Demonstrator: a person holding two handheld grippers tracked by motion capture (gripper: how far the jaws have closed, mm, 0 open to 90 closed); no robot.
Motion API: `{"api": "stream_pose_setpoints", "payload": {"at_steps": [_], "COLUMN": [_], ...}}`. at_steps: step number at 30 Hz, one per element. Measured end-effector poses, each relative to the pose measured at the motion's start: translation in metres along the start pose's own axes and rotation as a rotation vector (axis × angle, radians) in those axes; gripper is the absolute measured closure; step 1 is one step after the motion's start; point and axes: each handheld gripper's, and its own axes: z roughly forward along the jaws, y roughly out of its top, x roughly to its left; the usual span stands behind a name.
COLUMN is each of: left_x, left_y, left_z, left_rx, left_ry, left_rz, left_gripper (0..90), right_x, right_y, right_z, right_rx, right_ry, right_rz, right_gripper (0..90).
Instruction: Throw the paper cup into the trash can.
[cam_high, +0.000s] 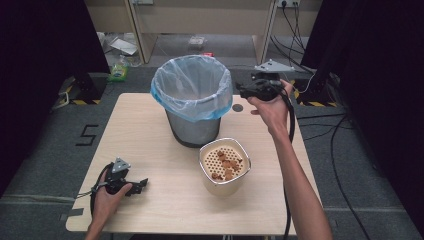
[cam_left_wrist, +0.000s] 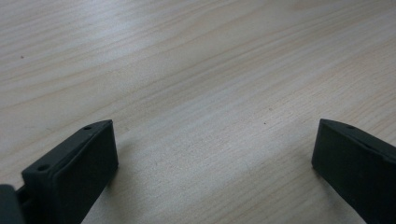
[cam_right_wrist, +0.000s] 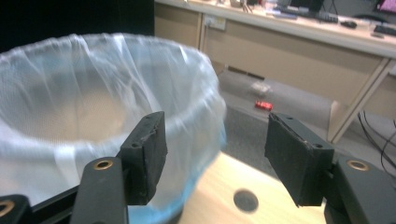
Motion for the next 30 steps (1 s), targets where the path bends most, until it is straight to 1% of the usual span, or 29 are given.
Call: {"api": "stream_pose_setpoints", "payload": {"at_steps": [5,6,7,8,9,10,12,13,14,16,17,18,20,24,27,28,29,30], "left_x": [0.0,0.0,0.0,0.0,0.0,0.0,0.0,0.0,0.0,0.0,0.0,0.0,0.0,0.0,0.0,0.0,0.0,0.0], "left_y": [0.0,0.0,0.0,0.0,0.0,0.0,0.0,0.0,0.0,0.0,0.0,0.0,0.0,0.0,0.0,0.0,0.0,0.0], "left_z": [0.0,0.0,0.0,0.0,0.0,0.0,0.0,0.0,0.0,0.0,0.0,0.0,0.0,0.0,0.0,0.0,0.0,0.0], "left_rx": [0.0,0.0,0.001,0.001,0.001,0.001,0.001,0.001,0.001,0.002,0.002,0.001,0.001,0.001,0.001,0.001,0.001,0.001], "left_ry": [0.0,0.0,0.0,0.0,0.0,0.0,-0.001,0.0,0.0,0.0,0.0,0.0,-0.001,0.0,0.0,0.0,-0.001,0.0], "left_rz": [0.0,0.001,0.0,0.0,0.0,0.0,0.001,0.001,0.001,0.001,0.001,0.001,0.001,0.001,0.001,0.001,0.001,0.001], "left_gripper": [0.0,0.0,0.0,0.0,0.0,0.0,0.0,0.0,0.0,0.0,0.0,0.0,0.0,0.0,0.0,0.0,0.0,0.0], "right_x": [-0.01,-0.01,-0.013,-0.013,-0.016,-0.016,-0.018,-0.019,-0.02,-0.021,-0.021,-0.021,-0.021,-0.021,-0.02,-0.02,-0.019,-0.019], "right_y": [-0.024,-0.024,-0.034,-0.034,-0.045,-0.045,-0.055,-0.065,-0.07,-0.079,-0.079,-0.088,-0.098,-0.119,-0.137,-0.137,-0.143,-0.155], "right_z": [-0.012,-0.012,-0.015,-0.015,-0.018,-0.018,-0.021,-0.024,-0.026,-0.029,-0.029,-0.033,-0.037,-0.043,-0.046,-0.046,-0.046,-0.045], "right_rx": [0.018,0.018,0.03,0.03,0.042,0.042,0.05,0.061,0.063,0.071,0.071,0.083,0.084,0.098,0.12,0.12,0.127,0.137], "right_ry": [-0.022,-0.022,-0.048,-0.048,-0.068,-0.068,-0.075,-0.084,-0.087,-0.087,-0.087,-0.089,-0.098,-0.109,-0.111,-0.111,-0.109,-0.115], "right_rz": [0.008,0.008,-0.002,-0.002,0.009,0.009,0.019,0.022,0.025,0.037,0.037,0.033,0.035,0.059,0.066,0.066,0.073,0.085], "right_gripper": [35.7,35.7,33.5,33.5,31.0,31.0,29.7,28.2,27.6,26.3,26.3,26.3,26.3,26.3,26.4,26.4,26.5,26.8]}}
